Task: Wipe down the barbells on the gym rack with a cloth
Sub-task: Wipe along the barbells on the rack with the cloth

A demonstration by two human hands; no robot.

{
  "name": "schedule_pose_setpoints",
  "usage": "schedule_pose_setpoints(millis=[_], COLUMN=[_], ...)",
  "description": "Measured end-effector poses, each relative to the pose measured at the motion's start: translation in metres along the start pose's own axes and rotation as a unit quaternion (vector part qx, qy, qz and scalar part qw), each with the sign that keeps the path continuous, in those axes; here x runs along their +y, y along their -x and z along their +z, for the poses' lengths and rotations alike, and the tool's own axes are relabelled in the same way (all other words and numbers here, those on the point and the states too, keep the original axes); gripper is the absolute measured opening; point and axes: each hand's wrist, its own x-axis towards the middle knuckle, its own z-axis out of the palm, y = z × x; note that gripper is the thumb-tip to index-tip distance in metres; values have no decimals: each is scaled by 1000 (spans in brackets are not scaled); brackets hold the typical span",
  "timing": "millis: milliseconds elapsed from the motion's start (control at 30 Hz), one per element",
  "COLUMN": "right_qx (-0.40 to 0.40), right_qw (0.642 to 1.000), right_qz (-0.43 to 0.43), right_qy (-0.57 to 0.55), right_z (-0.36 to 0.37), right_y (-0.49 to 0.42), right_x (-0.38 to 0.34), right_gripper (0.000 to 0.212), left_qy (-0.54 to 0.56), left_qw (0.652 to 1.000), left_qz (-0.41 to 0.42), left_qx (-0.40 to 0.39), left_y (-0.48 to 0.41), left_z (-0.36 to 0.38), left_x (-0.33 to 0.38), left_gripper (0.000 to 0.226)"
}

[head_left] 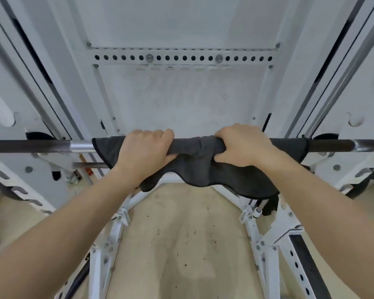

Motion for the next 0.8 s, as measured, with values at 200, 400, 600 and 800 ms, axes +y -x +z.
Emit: schedule_pose_setpoints(millis=[200,400,600,800], right_qx=[152,196,165,160], right_qw=[983,970,972,974], right_qz=[-46,-88,-72,-63], right_qy=[90,115,153,145], right_z=[31,41,42,42], right_y=[-45,-78,-111,-128], right_x=[-125,-209,-289,-329], right_gripper=[16,20,26,20], left_qy=[-23,-32,-34,-36], left_qw=[998,998,999,998], left_qz=[-4,-6,-6,-29], left_qx=[-57,-61,-31,-33], left_y=[37,78,114,151], left_z=[-3,-4,1,-1], left_x=[-74,-146,-212,-270], left_gripper=[37,34,28,34])
